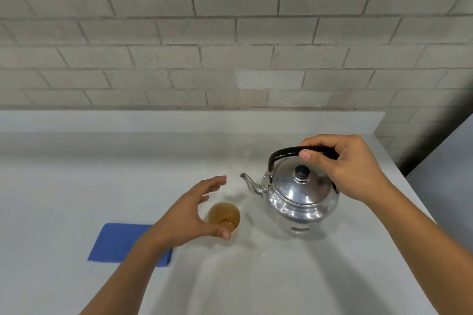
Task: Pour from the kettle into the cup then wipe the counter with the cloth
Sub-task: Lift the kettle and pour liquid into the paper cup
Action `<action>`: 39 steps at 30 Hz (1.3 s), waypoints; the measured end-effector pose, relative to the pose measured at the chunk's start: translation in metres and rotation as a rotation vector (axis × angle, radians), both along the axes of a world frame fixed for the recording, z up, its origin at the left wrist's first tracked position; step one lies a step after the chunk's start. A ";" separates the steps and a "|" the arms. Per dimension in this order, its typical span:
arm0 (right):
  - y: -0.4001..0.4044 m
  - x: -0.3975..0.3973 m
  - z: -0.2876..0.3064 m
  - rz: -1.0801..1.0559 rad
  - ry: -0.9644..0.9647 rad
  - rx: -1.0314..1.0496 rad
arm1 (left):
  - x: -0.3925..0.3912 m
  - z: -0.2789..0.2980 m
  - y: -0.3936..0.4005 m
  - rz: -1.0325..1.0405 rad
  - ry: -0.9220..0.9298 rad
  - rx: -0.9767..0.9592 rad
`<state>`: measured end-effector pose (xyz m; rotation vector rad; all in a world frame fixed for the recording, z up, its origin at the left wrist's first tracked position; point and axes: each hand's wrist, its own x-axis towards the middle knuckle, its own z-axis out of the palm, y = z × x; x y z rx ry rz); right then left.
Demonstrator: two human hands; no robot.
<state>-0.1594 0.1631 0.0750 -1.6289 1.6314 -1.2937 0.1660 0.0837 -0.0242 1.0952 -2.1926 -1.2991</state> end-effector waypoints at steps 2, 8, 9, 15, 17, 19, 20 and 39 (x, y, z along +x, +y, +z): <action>0.006 0.003 0.001 0.013 0.005 0.006 | 0.004 -0.015 0.007 0.008 -0.015 0.043; 0.016 0.015 0.002 0.039 0.048 0.036 | 0.005 -0.049 0.017 0.070 0.017 0.127; 0.017 0.016 0.003 0.044 0.059 0.040 | 0.005 -0.052 0.018 0.085 0.030 0.131; 0.019 0.027 0.006 0.092 0.158 0.061 | 0.001 -0.068 0.019 0.123 0.082 0.121; 0.018 0.031 0.007 0.106 0.185 0.075 | -0.001 -0.070 0.019 0.139 0.096 0.121; 0.017 0.035 0.007 0.123 0.227 0.087 | -0.002 -0.073 0.019 0.150 0.104 0.117; 0.016 0.037 0.008 0.131 0.257 0.087 | -0.002 -0.074 0.019 0.154 0.106 0.118; 0.005 0.058 0.027 0.229 0.652 0.077 | -0.003 -0.078 0.019 0.176 0.162 0.140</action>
